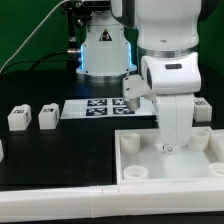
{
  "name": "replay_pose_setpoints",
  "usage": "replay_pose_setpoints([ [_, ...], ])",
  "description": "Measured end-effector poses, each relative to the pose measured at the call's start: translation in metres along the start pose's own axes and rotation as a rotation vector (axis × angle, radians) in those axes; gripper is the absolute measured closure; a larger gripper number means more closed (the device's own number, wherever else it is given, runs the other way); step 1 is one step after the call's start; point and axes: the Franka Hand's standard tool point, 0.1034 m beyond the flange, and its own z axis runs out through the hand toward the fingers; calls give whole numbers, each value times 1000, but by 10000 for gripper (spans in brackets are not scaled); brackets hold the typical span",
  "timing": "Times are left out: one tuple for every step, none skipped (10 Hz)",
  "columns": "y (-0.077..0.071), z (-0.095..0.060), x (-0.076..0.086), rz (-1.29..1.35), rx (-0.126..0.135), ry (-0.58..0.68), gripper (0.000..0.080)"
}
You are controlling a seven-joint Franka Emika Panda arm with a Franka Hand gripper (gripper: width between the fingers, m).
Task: Assemble one leg
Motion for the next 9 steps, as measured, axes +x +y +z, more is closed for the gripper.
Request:
replay_pose_setpoints([
  [3, -10, 0, 18, -13, -3, 151],
  [1, -27, 2, 54, -35, -6, 151],
  [-5, -40, 7, 130, -40, -13, 151],
  [-10, -46, 15, 217, -49, -9, 151],
  [-16, -48, 27, 376, -52, -5, 151],
  [-23, -49, 43, 528, -49, -1, 151],
  [-30, -49, 61, 704, -47, 8, 151],
  [-35, -49, 75, 827, -41, 15, 151],
  [-37, -48, 79, 932, -30, 24, 151],
])
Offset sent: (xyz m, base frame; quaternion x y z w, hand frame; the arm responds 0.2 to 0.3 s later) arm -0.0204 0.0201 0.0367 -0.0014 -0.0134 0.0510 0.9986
